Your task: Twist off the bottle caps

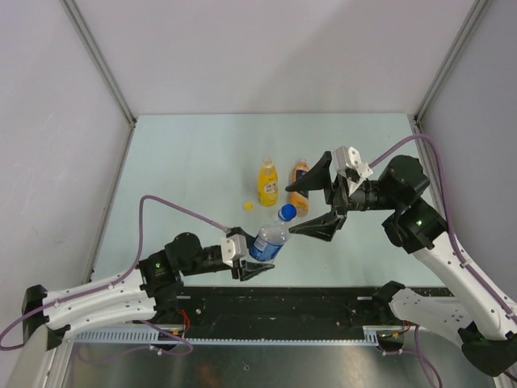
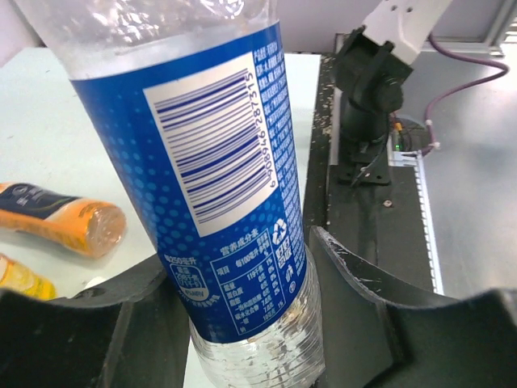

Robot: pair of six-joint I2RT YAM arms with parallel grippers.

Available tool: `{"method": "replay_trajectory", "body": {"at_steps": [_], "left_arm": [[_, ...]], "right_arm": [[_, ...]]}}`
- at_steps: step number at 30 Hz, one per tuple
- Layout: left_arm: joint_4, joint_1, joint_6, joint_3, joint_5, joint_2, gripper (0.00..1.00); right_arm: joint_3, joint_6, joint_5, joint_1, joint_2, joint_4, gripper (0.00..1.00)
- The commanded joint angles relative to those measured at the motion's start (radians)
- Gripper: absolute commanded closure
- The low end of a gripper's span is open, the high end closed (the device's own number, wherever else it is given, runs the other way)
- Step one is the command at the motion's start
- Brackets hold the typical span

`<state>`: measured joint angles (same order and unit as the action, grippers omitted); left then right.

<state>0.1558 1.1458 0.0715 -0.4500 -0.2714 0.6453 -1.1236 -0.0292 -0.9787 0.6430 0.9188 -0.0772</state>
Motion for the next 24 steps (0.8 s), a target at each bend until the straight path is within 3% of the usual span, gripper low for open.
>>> {"method": "replay_trajectory", "body": {"at_steps": [1, 12, 24], "left_arm": [[0.042, -0.001, 0.019, 0.009, 0.131, -0.016, 1.0], [0.01, -0.001, 0.019, 0.009, 0.398, -0.005, 1.0], [-0.075, -0.001, 0.012, -0.064, 0.483, 0.145, 1.0]], "right_arm": [[0.005, -0.011, 0.035, -0.004, 0.001, 0.027, 0.01], [0.006, -0.059, 0.232, -0.003, 0.025, 0.056, 0.01], [0.006, -0.14, 0.363, -0.003, 0.112, 0.125, 0.01]]}}
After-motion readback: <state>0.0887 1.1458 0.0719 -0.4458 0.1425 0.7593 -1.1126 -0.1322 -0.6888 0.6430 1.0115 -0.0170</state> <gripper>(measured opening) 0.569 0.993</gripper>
